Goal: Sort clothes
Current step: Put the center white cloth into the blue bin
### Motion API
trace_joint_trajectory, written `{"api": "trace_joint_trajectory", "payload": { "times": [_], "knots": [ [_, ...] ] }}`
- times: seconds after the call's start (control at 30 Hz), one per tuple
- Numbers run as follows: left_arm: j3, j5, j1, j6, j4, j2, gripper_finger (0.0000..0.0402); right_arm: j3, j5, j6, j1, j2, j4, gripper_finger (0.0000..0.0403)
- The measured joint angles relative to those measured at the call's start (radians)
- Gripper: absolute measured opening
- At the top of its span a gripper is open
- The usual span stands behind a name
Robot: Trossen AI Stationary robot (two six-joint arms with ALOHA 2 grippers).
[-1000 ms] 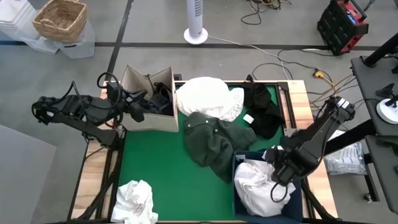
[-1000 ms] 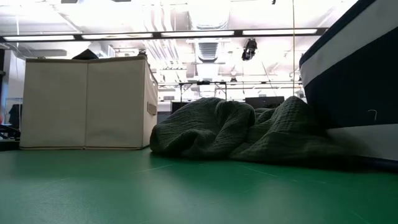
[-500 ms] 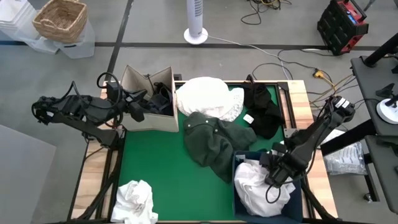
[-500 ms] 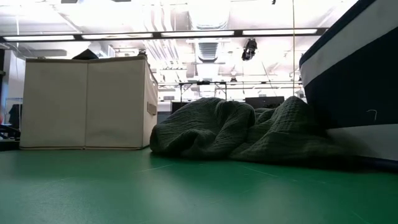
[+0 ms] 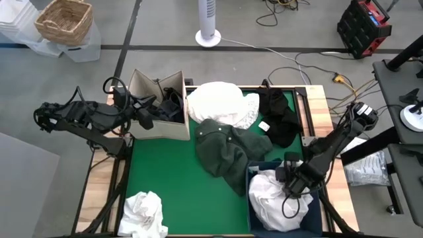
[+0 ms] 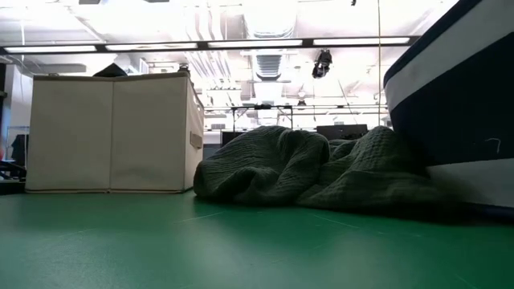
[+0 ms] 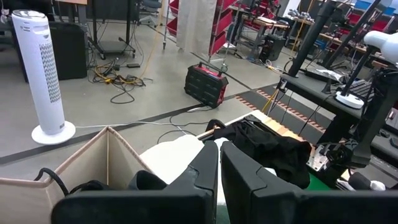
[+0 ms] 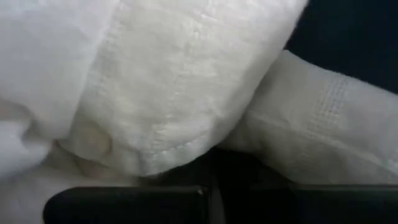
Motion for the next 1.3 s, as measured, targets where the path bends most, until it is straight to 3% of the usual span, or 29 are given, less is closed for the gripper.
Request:
{"api": "trace_joint_trajectory", "payload": {
  "times": [0.13, 0.57, 0.73, 0.8, 1.03, 1.3],
  "knots": [
    [0.000, 0.000, 0.000, 0.000, 0.000, 0.000, 0.0000, 0.049, -0.023, 0.047, 0.004, -0.024, -0.039, 0.0012],
    [0.000, 0.000, 0.000, 0.002, 0.000, 0.000, 0.0000, 0.373, -0.067, 0.220, 0.005, -0.068, -0.472, 0.0012],
    [0.000, 0.000, 0.000, 0.002, 0.000, 0.000, 0.0000, 0.474, -0.045, 0.336, 0.005, -0.158, -0.514, 0.0012],
    [0.000, 0.000, 0.000, 0.010, 0.000, 0.000, 0.0000, 0.502, -0.009, 0.290, 0.005, -0.199, -0.502, 0.0013],
    [0.000, 0.000, 0.000, 0.036, 0.001, 0.000, 0.0000, 0.494, 0.064, -0.101, 0.004, -0.281, -0.503, 0.0013],
    [0.000, 0.001, 0.000, 0.036, 0.004, 0.000, 0.0000, 0.399, 0.062, -0.123, 0.004, -0.279, -0.511, 0.0029]
  ]
}}
